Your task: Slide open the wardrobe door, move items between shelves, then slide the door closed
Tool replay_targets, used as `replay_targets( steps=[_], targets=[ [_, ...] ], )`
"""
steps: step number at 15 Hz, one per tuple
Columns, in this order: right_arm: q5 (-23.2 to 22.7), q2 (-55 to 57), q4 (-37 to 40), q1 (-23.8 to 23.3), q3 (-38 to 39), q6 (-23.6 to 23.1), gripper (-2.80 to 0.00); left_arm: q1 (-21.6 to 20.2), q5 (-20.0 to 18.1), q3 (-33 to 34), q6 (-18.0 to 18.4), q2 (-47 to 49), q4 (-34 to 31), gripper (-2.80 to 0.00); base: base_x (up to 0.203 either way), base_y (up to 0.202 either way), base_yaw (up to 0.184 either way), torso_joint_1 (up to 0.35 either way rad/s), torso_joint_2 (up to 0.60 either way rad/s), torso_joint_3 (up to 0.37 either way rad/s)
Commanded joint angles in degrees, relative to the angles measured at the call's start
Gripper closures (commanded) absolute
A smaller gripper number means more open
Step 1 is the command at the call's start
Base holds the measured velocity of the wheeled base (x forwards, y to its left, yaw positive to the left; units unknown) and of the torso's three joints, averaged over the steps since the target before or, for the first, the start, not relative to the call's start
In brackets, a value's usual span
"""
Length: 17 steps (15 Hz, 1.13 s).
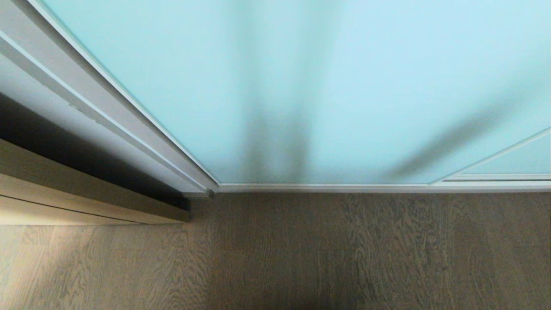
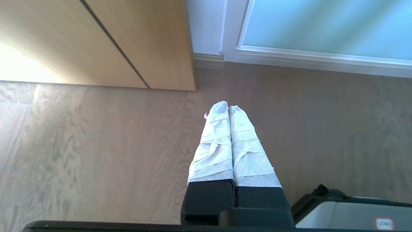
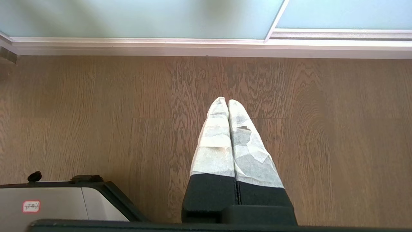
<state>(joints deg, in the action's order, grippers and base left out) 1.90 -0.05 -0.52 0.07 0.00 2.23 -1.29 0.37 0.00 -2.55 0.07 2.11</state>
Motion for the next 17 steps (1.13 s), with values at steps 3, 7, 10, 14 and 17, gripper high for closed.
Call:
replay_targets(
  steps=[3,7,10,14,17],
  targets=[
    [0.03,-0.1,0.0,0.01,0.0,0.05,0.0,-0.03,-1.52,0.0,10.73,0.19,-1.57,0.0,0.0,0.0,0.0,0.0,0.0,0.0],
    [0.03,-0.13,0.0,0.01,0.0,0.23,0.0,-0.03,-3.31,-0.35,10.4,0.1,-3.38,0.0,0.0,0.0,0.0,0.0,0.0,0.0],
    [0.03,-0.13,0.0,0.01,0.0,-0.02,0.0,-0.03,-2.48,-0.26,7.38,0.1,-3.31,0.0,0.0,0.0,0.0,0.0,0.0,0.0],
    [-0.06,0.02,-0.06,0.01,0.0,0.53,0.0,-0.03,-2.48,-0.26,7.29,0.1,-3.25,0.0,0.0,0.0,0.0,0.0,0.0,0.0],
    [-0.14,-0.04,-0.01,0.01,0.0,0.49,0.0,-0.03,-2.48,-0.26,7.29,0.1,-3.27,0.0,0.0,0.0,0.0,0.0,0.0,0.0]
  ],
)
